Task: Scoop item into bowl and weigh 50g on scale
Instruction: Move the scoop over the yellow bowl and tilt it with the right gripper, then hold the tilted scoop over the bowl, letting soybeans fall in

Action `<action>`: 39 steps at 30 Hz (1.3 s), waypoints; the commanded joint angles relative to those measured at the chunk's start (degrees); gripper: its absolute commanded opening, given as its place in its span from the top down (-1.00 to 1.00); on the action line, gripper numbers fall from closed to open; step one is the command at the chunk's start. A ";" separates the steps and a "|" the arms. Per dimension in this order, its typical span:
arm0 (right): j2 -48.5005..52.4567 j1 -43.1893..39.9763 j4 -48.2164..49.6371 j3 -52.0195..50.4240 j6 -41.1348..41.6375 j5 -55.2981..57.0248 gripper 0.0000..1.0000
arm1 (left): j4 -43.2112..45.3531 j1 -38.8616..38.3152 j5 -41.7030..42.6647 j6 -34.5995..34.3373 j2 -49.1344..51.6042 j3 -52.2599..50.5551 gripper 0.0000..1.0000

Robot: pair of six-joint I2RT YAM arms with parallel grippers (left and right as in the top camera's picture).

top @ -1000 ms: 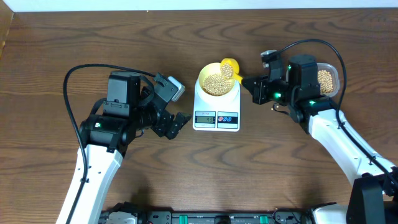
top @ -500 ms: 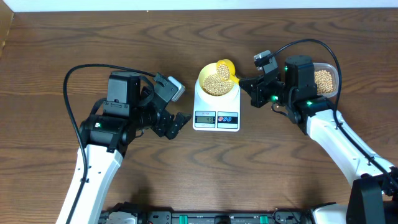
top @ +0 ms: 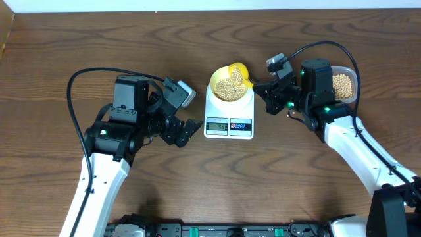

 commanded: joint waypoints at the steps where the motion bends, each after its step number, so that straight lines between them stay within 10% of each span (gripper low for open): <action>1: 0.35 0.26 0.20 0.07 -2.12 -0.13 0.98 | 0.07 -0.13 0.48 0.74 0.22 -0.26 -0.79; 39: 0.35 0.24 0.17 0.07 2.89 -0.13 0.98 | 0.07 -0.13 0.48 0.74 0.22 -0.26 -0.79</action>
